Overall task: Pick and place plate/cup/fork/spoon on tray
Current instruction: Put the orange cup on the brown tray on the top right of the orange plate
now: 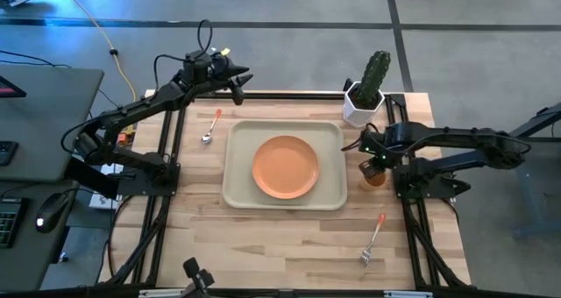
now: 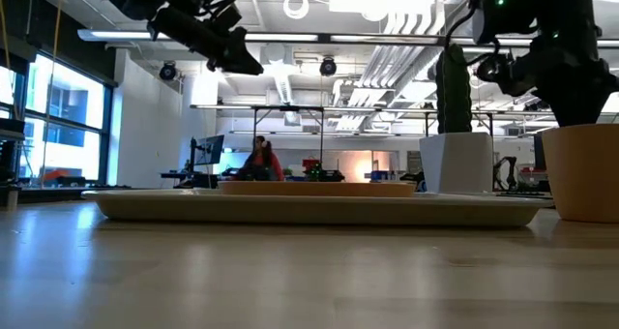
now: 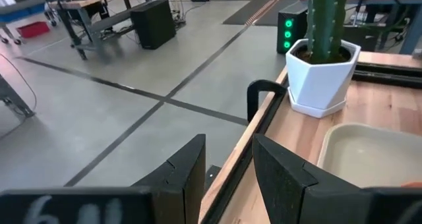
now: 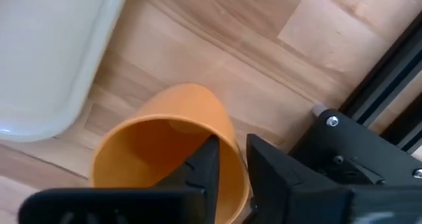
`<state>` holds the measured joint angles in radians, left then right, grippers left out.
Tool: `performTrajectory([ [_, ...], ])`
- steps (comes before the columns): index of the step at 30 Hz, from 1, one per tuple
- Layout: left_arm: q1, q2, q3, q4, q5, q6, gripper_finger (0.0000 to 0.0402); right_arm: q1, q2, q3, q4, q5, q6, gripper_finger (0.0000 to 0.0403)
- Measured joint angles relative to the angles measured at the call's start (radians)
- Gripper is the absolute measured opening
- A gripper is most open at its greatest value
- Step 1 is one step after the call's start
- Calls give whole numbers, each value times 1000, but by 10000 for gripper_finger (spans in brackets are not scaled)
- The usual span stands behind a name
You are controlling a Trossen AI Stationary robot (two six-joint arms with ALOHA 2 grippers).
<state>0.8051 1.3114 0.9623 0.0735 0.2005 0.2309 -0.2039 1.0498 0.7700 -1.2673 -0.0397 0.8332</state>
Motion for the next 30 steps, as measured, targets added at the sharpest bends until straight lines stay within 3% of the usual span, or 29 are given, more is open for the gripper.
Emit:
performTrajectory([
  [9, 32, -7, 0, 7, -1, 21, 117, -32, 93, 1, 89, -62, 97, 7],
  [14, 66, -7, 0, 6, -2, 45, 117, -32, 83, 4, 81, -64, 185, 4],
  [22, 121, 6, 0, 111, 2, 113, 117, -32, 69, 168, -95, 20, 282, 1],
  [27, 140, 24, 0, 215, 2, 4, 117, -48, 109, 282, -109, 126, 333, 1],
  [30, 145, 29, 0, 221, 2, -16, 117, -91, 174, 348, -98, 143, 280, 1],
])
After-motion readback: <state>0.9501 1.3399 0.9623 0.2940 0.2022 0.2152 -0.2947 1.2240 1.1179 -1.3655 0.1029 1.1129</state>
